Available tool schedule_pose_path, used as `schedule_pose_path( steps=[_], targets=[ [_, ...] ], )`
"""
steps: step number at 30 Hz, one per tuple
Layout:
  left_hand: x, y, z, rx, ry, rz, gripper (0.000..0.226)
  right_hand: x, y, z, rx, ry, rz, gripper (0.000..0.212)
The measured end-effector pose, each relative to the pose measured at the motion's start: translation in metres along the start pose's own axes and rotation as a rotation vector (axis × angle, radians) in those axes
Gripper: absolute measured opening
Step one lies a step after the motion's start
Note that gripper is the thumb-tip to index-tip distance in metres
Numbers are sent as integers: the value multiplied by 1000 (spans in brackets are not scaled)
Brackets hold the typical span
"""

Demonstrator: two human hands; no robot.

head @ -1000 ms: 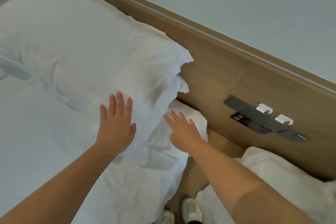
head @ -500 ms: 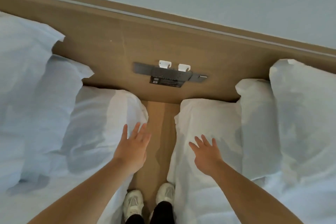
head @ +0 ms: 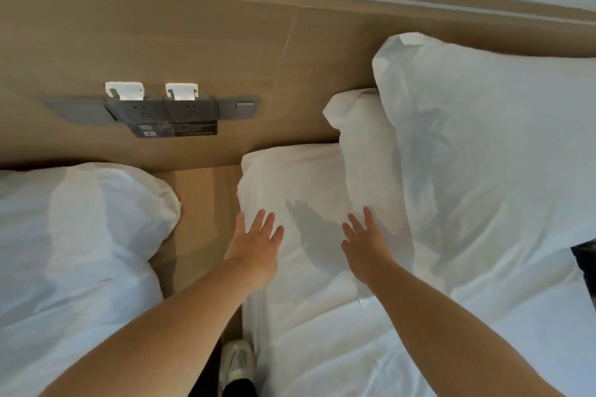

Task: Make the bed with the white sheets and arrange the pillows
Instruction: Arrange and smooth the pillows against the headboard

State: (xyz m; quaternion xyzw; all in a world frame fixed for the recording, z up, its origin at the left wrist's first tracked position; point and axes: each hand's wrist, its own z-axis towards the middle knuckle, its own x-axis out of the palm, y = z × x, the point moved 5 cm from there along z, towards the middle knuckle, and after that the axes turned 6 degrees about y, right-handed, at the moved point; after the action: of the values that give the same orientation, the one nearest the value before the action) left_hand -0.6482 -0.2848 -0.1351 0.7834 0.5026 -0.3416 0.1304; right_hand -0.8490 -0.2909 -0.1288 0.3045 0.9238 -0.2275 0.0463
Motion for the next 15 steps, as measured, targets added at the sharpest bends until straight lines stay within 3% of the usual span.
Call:
schedule_pose_path(
  steps=[8, 15],
  targets=[
    [-28, -1, 93, 81, -27, 39, 60, 17, -77, 64, 87, -67, -366, 58],
    [-27, -3, 107, 111, -6, 32, 61, 33, -96, 60, 64, -40, -362, 62]
  ],
)
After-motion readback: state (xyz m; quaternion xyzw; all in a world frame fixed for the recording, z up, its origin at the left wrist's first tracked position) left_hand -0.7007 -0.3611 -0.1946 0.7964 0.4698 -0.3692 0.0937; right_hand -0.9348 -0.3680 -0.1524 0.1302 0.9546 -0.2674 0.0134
